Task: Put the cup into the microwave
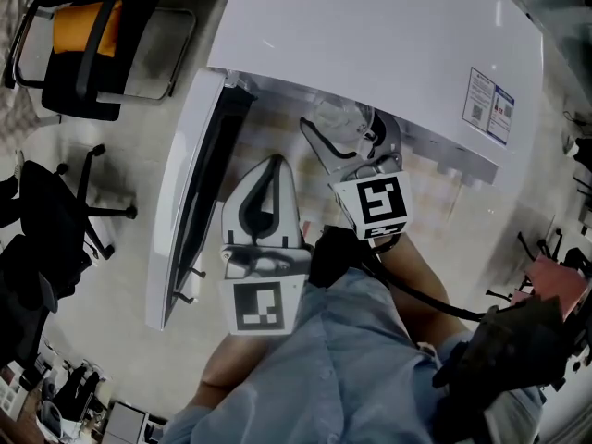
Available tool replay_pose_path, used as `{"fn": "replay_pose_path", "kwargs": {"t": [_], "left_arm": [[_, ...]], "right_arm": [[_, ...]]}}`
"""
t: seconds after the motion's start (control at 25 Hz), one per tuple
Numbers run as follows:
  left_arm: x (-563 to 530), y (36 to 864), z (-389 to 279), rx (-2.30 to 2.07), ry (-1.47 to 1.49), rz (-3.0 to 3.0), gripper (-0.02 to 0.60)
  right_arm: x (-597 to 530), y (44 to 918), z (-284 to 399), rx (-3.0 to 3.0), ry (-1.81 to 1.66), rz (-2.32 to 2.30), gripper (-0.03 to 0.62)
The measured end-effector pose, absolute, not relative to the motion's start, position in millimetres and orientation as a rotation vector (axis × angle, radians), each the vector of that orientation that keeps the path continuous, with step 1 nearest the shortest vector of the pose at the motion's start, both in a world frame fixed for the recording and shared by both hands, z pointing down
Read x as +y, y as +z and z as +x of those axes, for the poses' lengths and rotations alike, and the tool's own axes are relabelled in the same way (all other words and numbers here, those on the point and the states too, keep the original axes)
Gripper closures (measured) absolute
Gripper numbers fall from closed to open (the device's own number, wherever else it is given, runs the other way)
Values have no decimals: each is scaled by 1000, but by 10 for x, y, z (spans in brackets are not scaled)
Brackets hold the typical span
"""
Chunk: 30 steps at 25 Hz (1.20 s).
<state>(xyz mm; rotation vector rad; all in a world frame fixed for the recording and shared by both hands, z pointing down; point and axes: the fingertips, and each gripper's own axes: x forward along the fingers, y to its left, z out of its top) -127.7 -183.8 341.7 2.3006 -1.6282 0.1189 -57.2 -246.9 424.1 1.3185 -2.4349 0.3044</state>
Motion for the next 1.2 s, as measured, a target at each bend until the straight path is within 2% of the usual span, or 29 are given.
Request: {"fn": "replay_pose_path", "kwargs": {"t": [1.2], "left_arm": [[-2191, 3480, -1135, -1592, 146, 2310, 575]], "right_arm": [[-2905, 4357, -259, -2413, 347, 1411, 233]]}}
